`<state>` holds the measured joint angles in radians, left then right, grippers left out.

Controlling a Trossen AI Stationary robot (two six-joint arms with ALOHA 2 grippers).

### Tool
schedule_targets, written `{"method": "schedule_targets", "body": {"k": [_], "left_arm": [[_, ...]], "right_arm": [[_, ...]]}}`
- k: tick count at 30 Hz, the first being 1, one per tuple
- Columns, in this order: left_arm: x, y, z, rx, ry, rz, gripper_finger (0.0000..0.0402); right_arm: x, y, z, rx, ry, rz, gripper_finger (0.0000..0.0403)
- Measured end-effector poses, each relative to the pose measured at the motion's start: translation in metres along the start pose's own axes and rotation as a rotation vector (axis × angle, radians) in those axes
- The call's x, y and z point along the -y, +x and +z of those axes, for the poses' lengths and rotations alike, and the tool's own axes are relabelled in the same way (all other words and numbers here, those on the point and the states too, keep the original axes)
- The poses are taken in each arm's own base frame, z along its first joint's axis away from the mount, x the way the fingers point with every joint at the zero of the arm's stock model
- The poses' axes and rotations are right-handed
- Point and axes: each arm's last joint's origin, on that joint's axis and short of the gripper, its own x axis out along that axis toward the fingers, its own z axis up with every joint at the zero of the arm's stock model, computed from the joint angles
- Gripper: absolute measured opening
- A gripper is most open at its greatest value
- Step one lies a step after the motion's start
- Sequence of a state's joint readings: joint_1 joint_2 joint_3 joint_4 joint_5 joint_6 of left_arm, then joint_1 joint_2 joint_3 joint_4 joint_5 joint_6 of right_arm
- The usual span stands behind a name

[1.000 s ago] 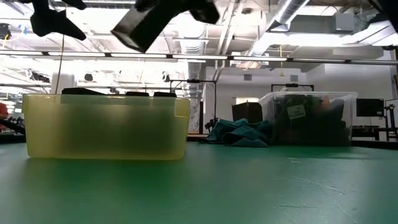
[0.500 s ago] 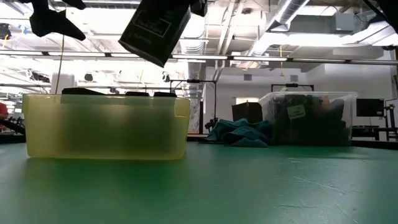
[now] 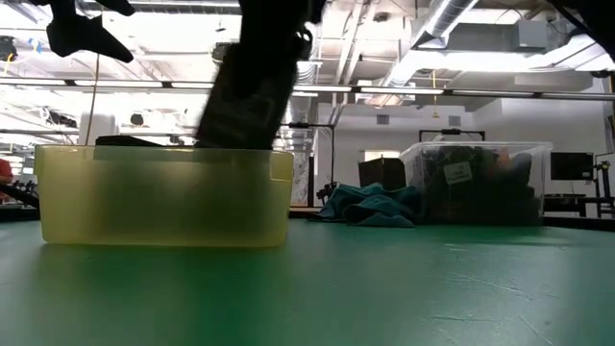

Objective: Sort spices by type
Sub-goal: Put the black spice can into the yellow bin, then return to Home Position

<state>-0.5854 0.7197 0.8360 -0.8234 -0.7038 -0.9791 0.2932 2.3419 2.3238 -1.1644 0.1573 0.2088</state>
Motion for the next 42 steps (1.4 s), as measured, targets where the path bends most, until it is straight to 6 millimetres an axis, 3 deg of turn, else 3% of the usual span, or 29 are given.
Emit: {"method": "schedule_targets", "body": {"k": [5, 14, 18, 21, 28, 30, 35, 42], "left_arm": [[0.000, 0.000, 0.000, -0.009, -0.009, -0.007, 0.0316], [0.001, 0.000, -0.001, -0.021, -0.029, -0.016, 0.0316], [0.001, 0.000, -0.001, -0.022, -0.032, -0.016, 0.0316], [0.001, -0.001, -0.001, -0.022, -0.032, -0.023, 0.0316], [-0.005, -0.020, 0.004, 0.105, -0.003, -0.103, 0.0314], [-0.012, -0.025, 0.003, 0.149, -0.016, -0.130, 0.0307], [-0.034, -0.025, -0.012, 0.222, -0.120, -0.230, 0.0281], [-0.059, -0.011, -0.035, 0.375, -0.202, -0.289, 0.0254]], "right_arm": [[-0.003, 0.017, -0.004, -0.056, 0.010, -0.012, 0.0166], [0.002, 0.018, -0.004, -0.065, 0.085, -0.017, 0.0249], [0.004, 0.017, -0.004, -0.068, 0.139, -0.022, 0.0269], [0.007, 0.005, -0.004, -0.075, 0.171, -0.029, 0.0270], [0.021, -0.067, 0.000, 0.143, 0.250, -0.084, 0.0270], [0.029, -0.080, -0.004, 0.184, 0.265, -0.148, 0.0270], [0.046, -0.103, -0.027, 0.306, 0.370, -0.119, 0.0270], [0.063, -0.092, -0.098, 0.489, 0.617, -0.006, 0.0270]]}}
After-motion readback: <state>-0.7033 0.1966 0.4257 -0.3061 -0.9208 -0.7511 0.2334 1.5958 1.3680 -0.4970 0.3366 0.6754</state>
